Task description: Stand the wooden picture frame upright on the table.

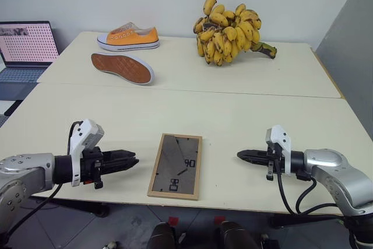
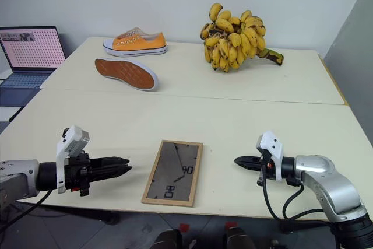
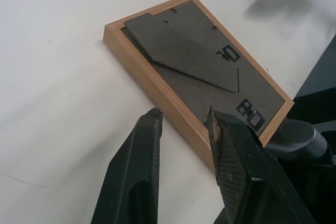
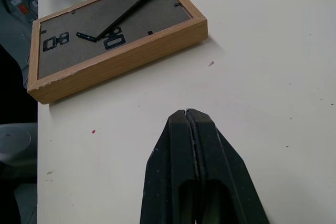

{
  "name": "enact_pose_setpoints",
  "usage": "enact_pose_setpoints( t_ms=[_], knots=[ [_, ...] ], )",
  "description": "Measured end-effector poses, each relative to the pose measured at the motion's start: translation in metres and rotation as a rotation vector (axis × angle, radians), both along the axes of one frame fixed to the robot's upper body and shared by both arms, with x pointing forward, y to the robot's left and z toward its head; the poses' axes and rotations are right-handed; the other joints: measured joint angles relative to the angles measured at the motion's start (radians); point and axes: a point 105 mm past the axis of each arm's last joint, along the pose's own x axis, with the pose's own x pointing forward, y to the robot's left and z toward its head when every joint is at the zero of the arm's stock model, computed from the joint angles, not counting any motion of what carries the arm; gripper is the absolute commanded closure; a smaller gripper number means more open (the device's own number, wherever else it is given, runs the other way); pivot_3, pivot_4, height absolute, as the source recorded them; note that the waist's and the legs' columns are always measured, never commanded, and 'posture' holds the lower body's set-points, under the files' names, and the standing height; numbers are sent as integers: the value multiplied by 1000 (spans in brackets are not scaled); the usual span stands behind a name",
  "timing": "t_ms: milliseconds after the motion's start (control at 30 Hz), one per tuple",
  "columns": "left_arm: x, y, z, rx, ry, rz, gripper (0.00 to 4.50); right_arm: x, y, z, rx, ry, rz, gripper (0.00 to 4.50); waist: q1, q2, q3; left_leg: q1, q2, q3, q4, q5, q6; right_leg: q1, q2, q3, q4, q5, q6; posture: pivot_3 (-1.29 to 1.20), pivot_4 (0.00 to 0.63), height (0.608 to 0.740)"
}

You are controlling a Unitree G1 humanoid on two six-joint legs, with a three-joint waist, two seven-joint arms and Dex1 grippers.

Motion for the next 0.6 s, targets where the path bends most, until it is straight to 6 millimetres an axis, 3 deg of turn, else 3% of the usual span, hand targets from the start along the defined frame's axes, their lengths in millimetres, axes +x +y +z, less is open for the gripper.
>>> enact_pose_setpoints(
  t_ms=[233,367,467,600],
  knots=[
    [1,1,0,12,-13,3,3005,-1,2,-1,0,5,8,4500,0,0,0,0,0,0,0,0,0,0,0,0,0,0,0,0,150,740],
    [1,1,0,11,-12,4,3636,0,3,-1,1,1,11,4500,0,0,0,0,0,0,0,0,0,0,0,0,0,0,0,0,150,740],
    [0,1,-1,8,-8,4,4376,0,4,-1,4,3,10,4500,0,0,0,0,0,0,0,0,0,0,0,0,0,0,0,0,150,740],
    [-1,1,-2,2,0,2,4447,1,4,-2,3,2,9,4500,0,0,0,0,0,0,0,0,0,0,0,0,0,0,0,0,150,740]
  ],
)
